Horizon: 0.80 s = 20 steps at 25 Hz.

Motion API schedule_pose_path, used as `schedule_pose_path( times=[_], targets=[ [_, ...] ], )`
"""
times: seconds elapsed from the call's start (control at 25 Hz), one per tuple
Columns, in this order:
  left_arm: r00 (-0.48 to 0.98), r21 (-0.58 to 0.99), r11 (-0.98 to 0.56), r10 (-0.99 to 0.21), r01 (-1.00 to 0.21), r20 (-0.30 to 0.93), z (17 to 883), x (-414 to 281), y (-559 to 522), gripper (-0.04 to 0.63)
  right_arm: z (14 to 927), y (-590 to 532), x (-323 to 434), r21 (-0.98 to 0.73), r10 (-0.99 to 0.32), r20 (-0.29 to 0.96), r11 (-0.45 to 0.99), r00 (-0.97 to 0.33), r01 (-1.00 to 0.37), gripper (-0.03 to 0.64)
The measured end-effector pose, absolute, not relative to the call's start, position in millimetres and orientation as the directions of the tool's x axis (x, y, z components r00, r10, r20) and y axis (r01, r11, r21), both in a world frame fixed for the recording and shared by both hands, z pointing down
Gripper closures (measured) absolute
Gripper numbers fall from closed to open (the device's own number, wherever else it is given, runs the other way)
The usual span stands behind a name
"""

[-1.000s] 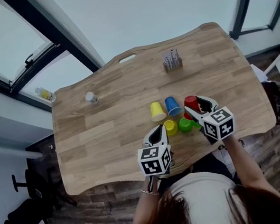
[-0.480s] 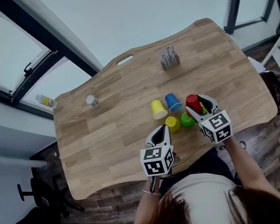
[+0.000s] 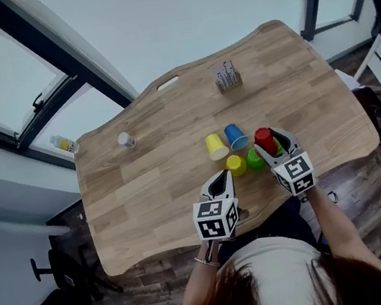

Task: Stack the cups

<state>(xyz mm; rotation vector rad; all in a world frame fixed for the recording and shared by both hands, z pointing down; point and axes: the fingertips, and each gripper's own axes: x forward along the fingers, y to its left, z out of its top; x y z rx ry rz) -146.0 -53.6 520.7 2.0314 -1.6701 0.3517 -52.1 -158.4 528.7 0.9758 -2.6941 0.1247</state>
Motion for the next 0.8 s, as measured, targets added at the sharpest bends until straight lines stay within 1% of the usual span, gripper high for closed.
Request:
schedule_pose_path(
  times=[0.12, 0.16, 0.8],
  targets=[
    [0.228, 0.196, -0.148, -0.842, -0.969, 0.489, 521.7, -145.8, -51.7, 0.577, 529.9, -156.2, -53.3, 0.018, -0.619, 0.272, 0.769, -0.737, -0.639, 0.360],
    [0.230, 0.194, -0.152, -0.841, -0.969, 0.490, 521.9, -145.7, -50.9, 0.576, 530.6, -155.2, -53.2, 0.019, -0.620, 0.272, 0.769, -0.736, -0.639, 0.348],
    [0.261, 0.203, -0.183, -0.834, -0.962, 0.486, 524.5, -137.0, -48.1, 0.577, 534.9, -143.9, -42.3, 0.007, -0.632, 0.269, 0.756, -0.727, -0.655, 0.348]
  ],
)
